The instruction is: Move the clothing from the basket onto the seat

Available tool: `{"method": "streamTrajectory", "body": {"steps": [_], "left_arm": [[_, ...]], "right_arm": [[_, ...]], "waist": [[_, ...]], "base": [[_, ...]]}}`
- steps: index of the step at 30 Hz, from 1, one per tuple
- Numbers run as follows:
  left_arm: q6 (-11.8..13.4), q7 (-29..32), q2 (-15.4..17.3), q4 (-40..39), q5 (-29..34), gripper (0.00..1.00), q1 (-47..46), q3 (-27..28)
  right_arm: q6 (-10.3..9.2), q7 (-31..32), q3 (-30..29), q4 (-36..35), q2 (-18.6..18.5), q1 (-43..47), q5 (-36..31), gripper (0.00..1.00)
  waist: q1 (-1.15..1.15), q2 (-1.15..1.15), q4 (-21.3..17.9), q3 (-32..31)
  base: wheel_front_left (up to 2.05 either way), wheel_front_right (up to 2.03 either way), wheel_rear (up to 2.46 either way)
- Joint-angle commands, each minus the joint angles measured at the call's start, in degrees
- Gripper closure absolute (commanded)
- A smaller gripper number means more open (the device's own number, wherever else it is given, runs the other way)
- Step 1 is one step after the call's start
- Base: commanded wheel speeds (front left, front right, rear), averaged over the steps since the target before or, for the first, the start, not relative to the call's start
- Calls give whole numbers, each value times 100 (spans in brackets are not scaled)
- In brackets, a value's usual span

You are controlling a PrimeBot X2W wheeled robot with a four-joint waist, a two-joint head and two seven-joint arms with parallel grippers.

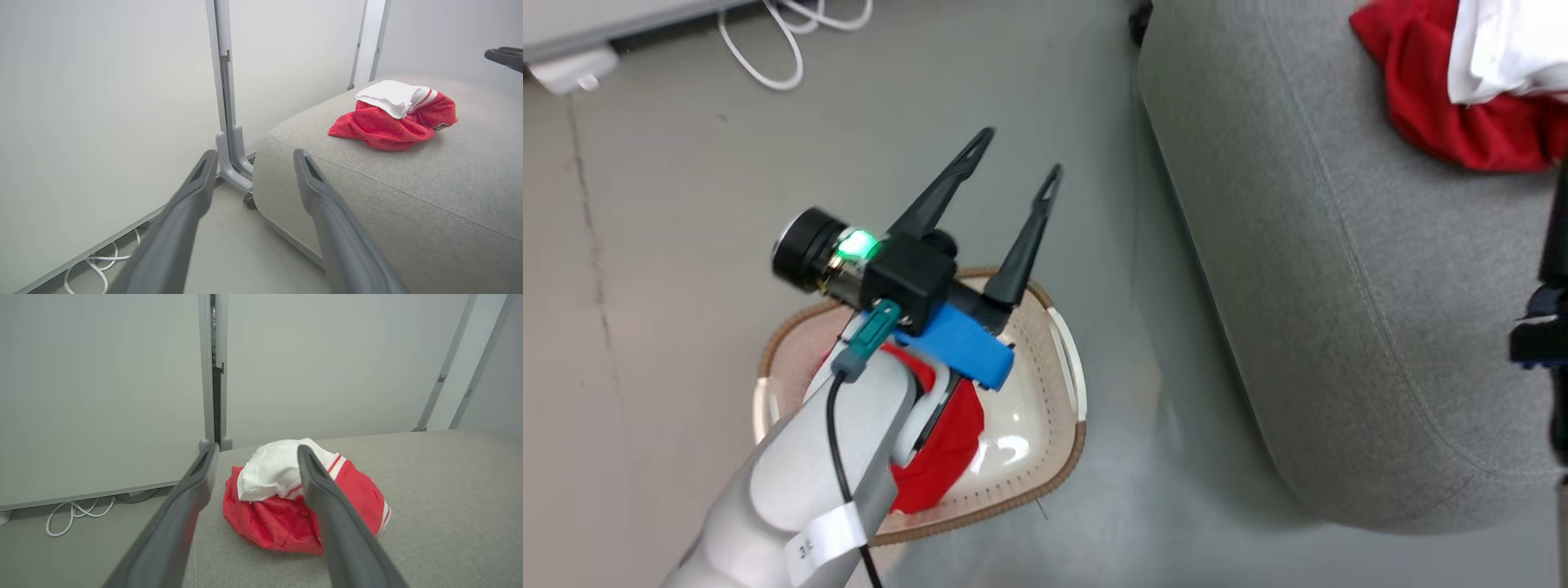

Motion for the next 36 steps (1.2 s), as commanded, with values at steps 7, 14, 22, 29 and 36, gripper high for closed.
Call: {"method": "streamTrajectory", "body": {"steps": [7,14,22,29,36], "left_arm": [[94,-28,-24,-246,115,0,912,843],[56,-28,-136,-349,234,0,1595,1489],[-67,-28,-318,-382,459,0,2271,2206],[-249,-29,-493,-288,678,0,2616,2565],[-357,-28,-599,-208,840,0,2886,2861]], "right_arm": [[1,-21,731,-476,342,795,135,0],[1,-21,1005,-608,466,1285,172,0],[1,-21,1104,-674,668,1744,-28,0],[1,-21,1231,-550,809,2017,-125,0],[1,-21,1334,-423,940,2165,-182,0]], "waist": [[0,0,429,-1096],[0,0,689,-1564],[0,0,949,-1950],[0,0,1157,-2147],[0,0,1260,-2296]], "base": [[0,0,0],[0,0,0],[0,0,0],[0,0,0],[0,0,0]]}}
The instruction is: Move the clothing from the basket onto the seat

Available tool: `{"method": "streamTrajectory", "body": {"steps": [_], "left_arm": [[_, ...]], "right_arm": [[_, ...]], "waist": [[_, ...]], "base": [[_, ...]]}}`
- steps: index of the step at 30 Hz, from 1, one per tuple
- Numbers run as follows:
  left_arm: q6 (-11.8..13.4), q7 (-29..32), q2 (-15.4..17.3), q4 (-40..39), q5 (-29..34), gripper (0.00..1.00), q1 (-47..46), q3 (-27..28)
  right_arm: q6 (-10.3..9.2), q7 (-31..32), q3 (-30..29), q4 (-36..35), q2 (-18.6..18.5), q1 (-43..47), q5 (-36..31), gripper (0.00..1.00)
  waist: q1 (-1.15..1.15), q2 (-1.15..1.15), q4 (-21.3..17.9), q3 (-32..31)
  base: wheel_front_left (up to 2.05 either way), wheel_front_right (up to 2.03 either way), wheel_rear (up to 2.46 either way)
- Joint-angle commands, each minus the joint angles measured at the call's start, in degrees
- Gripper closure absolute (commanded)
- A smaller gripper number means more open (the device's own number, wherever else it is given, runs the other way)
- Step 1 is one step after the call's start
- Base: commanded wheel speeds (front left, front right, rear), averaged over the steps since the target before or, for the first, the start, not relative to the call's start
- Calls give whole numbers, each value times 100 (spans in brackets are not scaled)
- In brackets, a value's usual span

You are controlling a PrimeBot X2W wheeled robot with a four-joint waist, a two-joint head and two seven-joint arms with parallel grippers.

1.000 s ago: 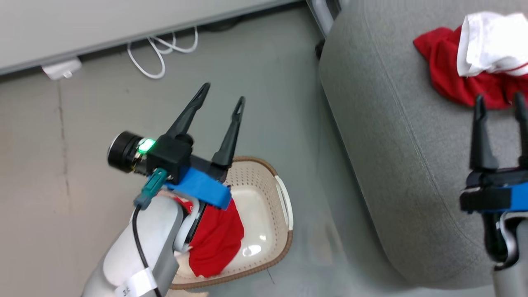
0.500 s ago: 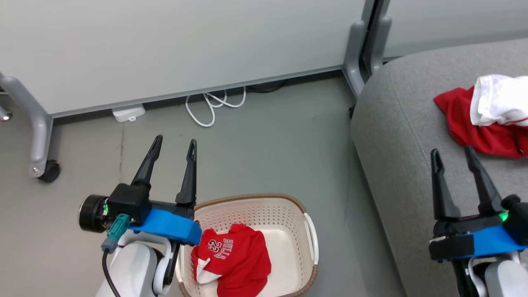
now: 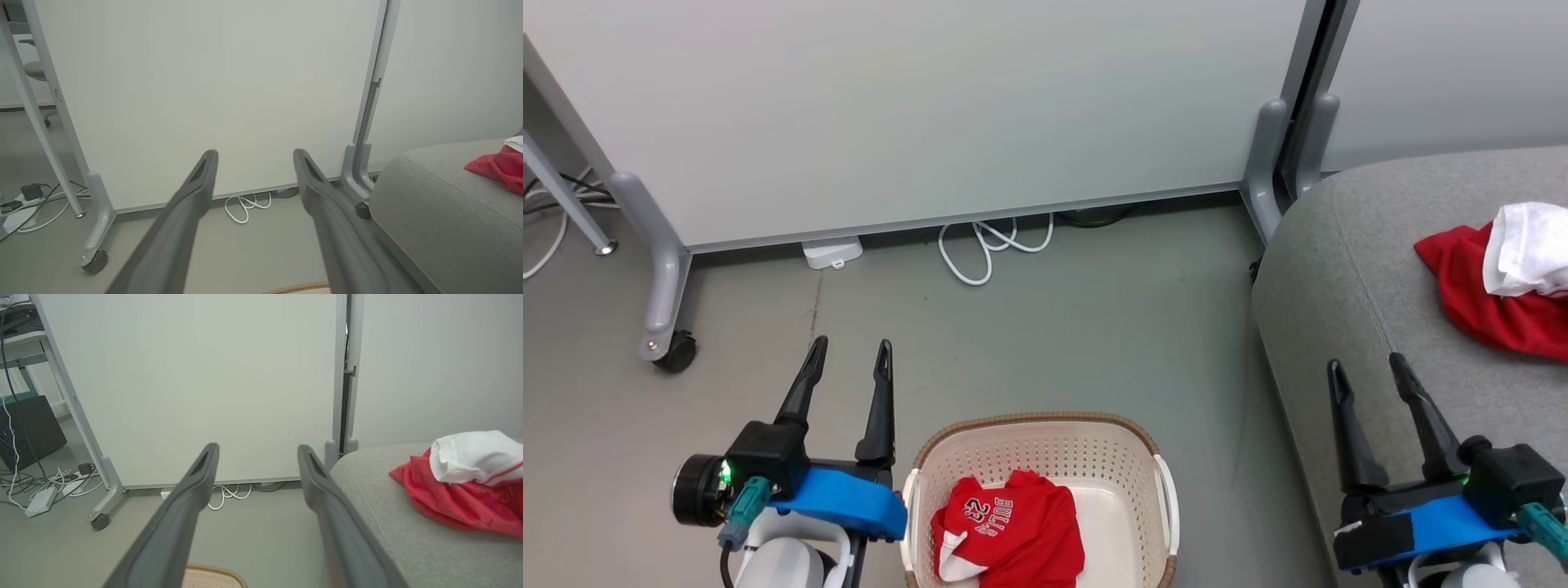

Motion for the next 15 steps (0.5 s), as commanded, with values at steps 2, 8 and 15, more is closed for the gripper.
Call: {"method": "streamTrajectory", "body": {"steps": [2,8,15], "left_arm": [[-51,-27,-29,45,61,0,78,68],[-117,-27,-91,131,163,0,116,188],[-175,-27,-140,174,243,0,137,279]], "right_arm": [[1,-20,18,18,52,108,-44,0],[1,-20,63,42,104,178,-68,0],[1,-20,59,52,129,183,-84,0]], "waist": [[1,-1,47,-49],[1,-1,122,-77],[1,-1,152,-89]], "base": [[0,0,0],[0,0,0],[0,0,0]]}}
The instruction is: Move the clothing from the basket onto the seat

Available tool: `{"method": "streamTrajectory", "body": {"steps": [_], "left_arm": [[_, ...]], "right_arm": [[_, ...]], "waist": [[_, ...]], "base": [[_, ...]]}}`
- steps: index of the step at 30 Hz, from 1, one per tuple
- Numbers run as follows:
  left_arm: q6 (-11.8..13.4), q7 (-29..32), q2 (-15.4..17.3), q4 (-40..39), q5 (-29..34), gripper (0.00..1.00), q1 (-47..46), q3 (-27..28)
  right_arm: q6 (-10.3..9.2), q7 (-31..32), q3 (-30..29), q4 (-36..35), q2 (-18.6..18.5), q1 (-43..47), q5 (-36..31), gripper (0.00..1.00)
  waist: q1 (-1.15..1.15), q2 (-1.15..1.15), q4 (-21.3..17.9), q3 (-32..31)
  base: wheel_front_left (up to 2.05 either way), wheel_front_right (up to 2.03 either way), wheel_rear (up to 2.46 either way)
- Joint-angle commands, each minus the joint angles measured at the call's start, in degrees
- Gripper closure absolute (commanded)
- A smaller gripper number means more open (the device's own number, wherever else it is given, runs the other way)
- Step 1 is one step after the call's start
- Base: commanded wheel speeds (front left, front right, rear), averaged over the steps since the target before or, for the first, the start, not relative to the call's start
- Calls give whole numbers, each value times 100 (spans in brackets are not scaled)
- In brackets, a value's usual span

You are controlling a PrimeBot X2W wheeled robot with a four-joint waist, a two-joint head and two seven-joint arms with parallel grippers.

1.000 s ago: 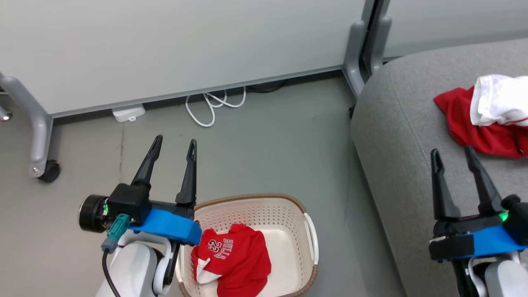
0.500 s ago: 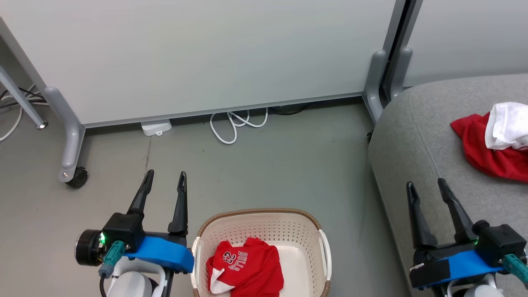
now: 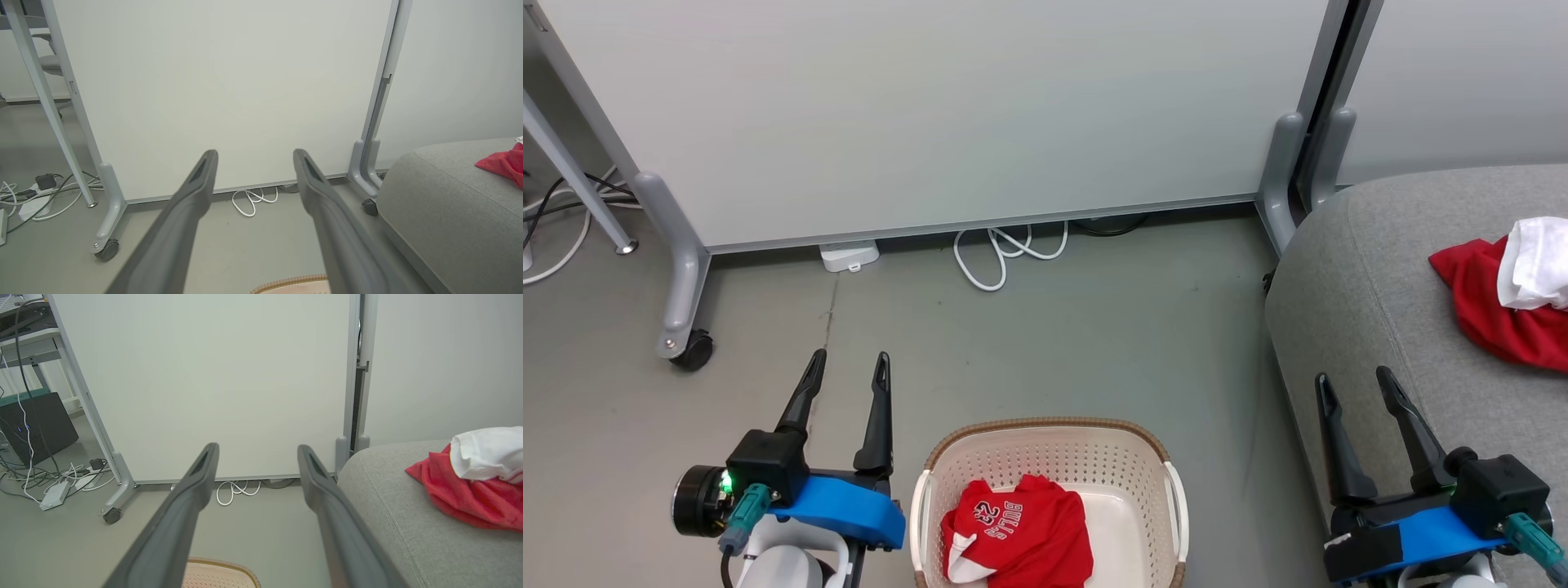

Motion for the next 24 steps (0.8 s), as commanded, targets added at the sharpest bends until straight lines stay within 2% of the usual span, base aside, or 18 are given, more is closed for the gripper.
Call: {"method": "streamTrajectory", "body": {"steps": [1,9,16,19,24], "left_arm": [[-20,-27,-3,11,48,0,47,25],[-60,-27,-36,21,118,0,9,84],[-94,-27,10,173,150,0,-297,-64],[-98,-27,76,331,170,0,-574,-235],[-91,-23,328,842,122,0,-1269,-911]], "right_arm": [[1,-20,-8,15,20,66,-25,0],[1,-20,42,7,34,35,-34,0],[1,-20,69,-88,43,-184,-53,0],[1,-20,89,-137,27,-348,-67,0],[1,-21,193,-261,-41,-841,-74,0]], "waist": [[0,0,5,0],[0,0,-15,4],[0,0,-190,218],[0,0,-315,422],[0,0,-679,1068]], "base": [[0,0,0],[0,0,0],[0,0,0],[0,0,0],[0,0,0]]}}
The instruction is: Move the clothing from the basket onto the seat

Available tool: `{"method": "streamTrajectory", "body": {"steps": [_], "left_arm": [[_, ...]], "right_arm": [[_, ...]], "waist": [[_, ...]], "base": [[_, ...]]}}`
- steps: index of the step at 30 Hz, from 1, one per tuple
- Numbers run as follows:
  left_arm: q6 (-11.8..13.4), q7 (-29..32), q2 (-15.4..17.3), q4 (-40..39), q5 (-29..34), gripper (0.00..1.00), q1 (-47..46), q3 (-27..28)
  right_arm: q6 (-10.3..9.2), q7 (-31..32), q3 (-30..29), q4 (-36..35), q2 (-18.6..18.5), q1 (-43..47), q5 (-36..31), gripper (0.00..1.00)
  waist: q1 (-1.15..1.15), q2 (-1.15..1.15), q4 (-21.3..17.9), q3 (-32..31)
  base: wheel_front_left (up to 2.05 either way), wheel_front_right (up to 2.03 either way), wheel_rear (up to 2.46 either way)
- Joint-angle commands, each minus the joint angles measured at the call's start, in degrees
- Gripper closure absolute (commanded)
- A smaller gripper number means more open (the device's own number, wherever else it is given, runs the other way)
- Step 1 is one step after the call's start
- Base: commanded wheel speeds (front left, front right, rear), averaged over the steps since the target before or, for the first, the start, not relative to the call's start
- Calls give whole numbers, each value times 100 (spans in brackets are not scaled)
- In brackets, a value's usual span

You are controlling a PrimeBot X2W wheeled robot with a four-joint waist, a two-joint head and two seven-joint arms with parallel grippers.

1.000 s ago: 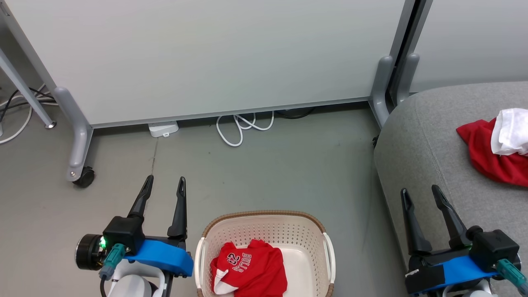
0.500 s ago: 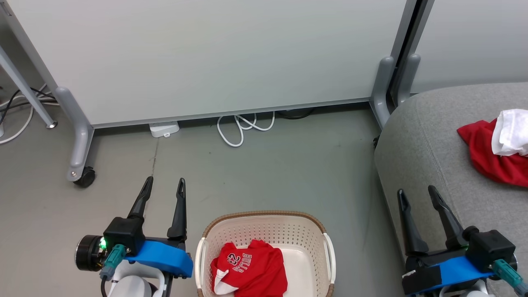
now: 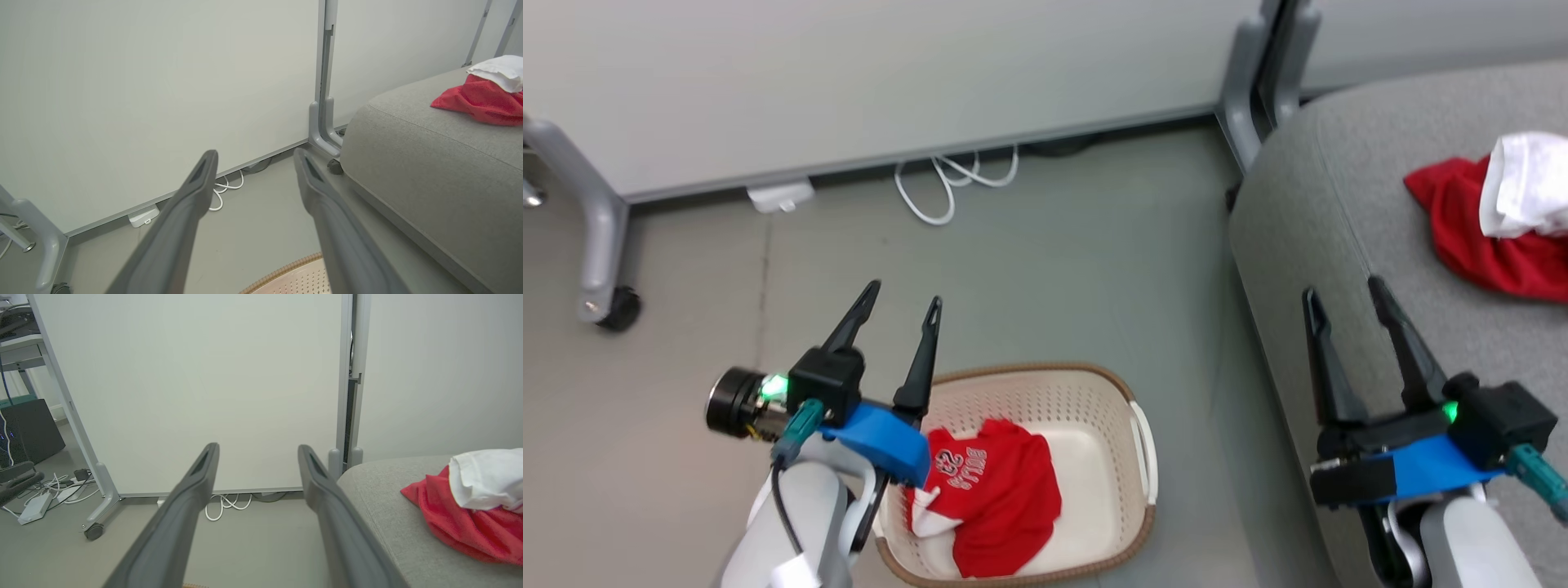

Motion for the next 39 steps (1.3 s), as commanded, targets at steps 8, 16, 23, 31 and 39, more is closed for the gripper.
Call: {"method": "streamTrajectory", "body": {"steps": [8,16,23,31,39], "left_arm": [[-9,-17,438,1088,-202,0,-1174,-1227],[-10,29,578,2106,-519,0,-1955,-2438],[-9,171,627,2869,-941,0,-2638,-3509],[-9,586,712,3512,-1425,0,-3140,-4426],[-9,1110,849,4052,-1851,0,-3463,-4932]], "right_arm": [[1,-22,85,-230,-26,-765,-20,0],[1,-21,127,-374,30,-1102,-46,0],[1,-21,191,-544,70,-1438,-77,0],[1,-21,283,-820,125,-1785,-101,0],[1,-21,332,-1202,144,-1963,-185,0]], "waist": [[-1,0,-698,1256],[-1,0,-927,1946],[-1,0,-1070,2655],[-1,0,-1258,3406],[-1,0,-1430,4031]], "base": [[0,0,0],[0,0,0],[0,0,0],[0,0,0],[0,0,0]]}}
